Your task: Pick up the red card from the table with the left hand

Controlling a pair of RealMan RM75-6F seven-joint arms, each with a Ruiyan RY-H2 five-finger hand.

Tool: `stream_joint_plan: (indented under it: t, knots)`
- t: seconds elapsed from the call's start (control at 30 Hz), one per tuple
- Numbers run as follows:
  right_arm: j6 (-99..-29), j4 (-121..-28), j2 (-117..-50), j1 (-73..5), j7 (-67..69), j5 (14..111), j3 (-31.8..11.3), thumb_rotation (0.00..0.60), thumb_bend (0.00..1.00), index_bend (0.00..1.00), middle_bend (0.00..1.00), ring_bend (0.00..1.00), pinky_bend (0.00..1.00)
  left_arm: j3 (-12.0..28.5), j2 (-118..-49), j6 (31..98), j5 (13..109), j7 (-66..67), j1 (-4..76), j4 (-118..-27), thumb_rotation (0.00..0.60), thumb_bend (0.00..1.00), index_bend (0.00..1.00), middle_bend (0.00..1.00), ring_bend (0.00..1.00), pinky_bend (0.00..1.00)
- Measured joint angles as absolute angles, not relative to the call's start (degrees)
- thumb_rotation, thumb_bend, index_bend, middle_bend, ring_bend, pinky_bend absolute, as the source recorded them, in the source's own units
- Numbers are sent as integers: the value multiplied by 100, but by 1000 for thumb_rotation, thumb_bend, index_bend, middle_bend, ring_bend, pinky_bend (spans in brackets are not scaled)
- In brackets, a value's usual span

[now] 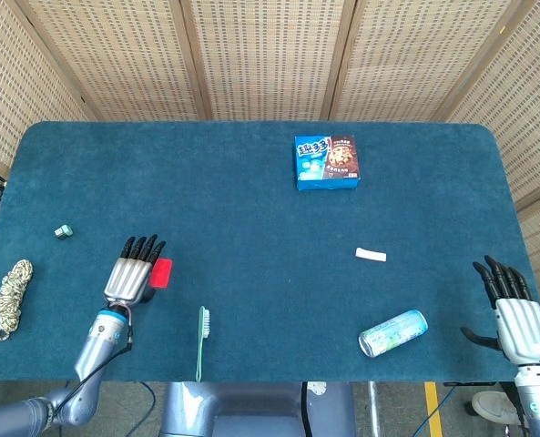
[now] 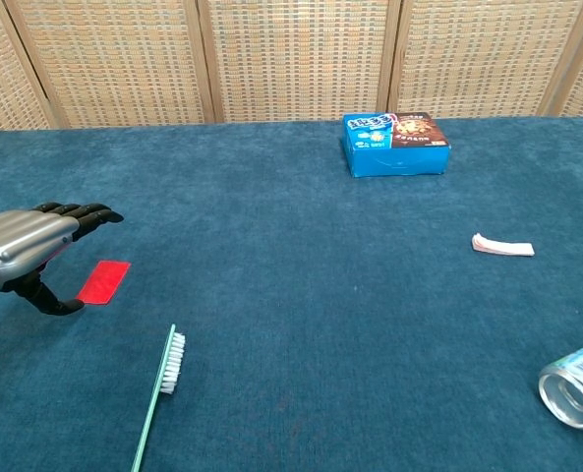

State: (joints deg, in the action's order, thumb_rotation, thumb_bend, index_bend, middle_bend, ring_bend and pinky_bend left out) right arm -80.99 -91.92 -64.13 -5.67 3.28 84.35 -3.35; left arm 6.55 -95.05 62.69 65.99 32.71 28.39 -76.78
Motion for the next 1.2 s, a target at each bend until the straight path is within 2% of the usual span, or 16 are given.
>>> stream_joint_plan:
  t: [0.37, 0.77, 1.0, 1.13, 1.2]
  knots:
    - [-8106, -9173, -6392, -565, 442, 8440, -343, 600, 0, 0, 0, 0, 0, 583, -9608, 6238, 6575, 3364, 2908, -7672, 600, 296, 0, 0, 0, 0]
    - [-8090, -9179, -6402, -574, 428, 8451, -331, 600, 0, 0, 0, 0, 0, 589, -9871, 6264, 6559, 3422, 2984, -7232, 600, 316, 0, 0, 0, 0]
    - [-8086, -9187, -6400, -577, 431, 8467, -322, 600, 0, 0, 0, 0, 0, 623, -9958, 6300, 6556, 3434, 3015, -7070, 600, 435, 0, 0, 0, 0]
    - [-8088, -9196, -6394, -576, 439, 8473, -317, 600, 0, 0, 0, 0, 0, 638, -9960, 6321, 6541, 3432, 3012, -7054, 600, 568, 0, 0, 0, 0]
    - [-8091, -9198, -6390, -574, 443, 8477, -315, 600, 0, 0, 0, 0, 0, 643, -9956, 6336, 6538, 3419, 3004, -7055, 600, 595, 0, 0, 0, 0]
